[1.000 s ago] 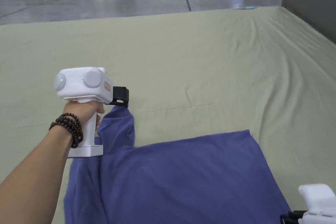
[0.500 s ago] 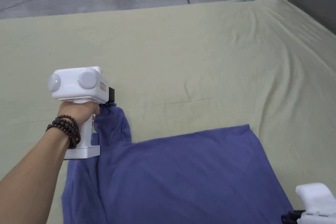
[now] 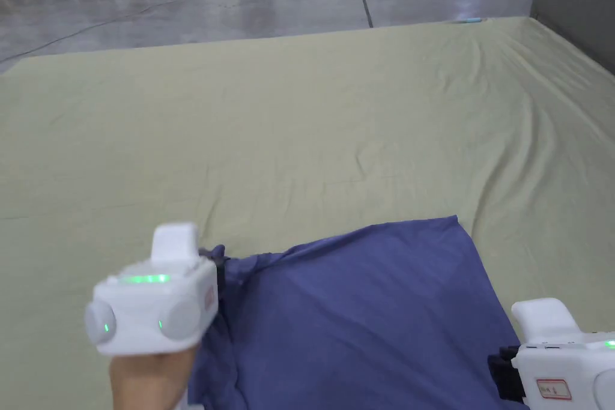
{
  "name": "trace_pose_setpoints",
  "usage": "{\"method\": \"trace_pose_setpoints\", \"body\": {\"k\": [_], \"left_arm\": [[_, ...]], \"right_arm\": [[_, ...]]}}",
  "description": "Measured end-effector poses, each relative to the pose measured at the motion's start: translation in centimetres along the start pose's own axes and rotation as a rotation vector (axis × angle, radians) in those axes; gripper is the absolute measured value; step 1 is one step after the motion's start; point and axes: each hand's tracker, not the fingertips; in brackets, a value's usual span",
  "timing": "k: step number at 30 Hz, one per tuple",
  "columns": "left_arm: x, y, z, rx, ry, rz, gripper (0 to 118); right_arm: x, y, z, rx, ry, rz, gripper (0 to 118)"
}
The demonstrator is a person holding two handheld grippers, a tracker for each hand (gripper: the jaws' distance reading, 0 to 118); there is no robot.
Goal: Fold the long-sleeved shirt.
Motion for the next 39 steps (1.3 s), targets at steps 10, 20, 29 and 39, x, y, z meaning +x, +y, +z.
{"method": "trace_pose_setpoints", "body": {"k": [10,20,29,39], "left_arm": [[-1.3,-6.1,0.5,-0.148,-0.09,0.123,111],[-5.4,-3.0,10.4,0.037,-0.162,0.142,0],[-7.2,4.3,-1.5,-0.079,-0.175,0.207,86],[-6.6,6.6,-17.3,-0.466,-0.135,0.205,108]], "right_arm": [[-0.7,-0.2,1.7,0.022,0.006,0.007,3],[-1.0,0.4,3.6,0.093,0.013,-0.021,3],[-1.1,1.2,2.3,0.063,0.007,-0.02,3],[-0.8,1.3,-1.1,-0.024,-0.023,-0.027,3]]}}
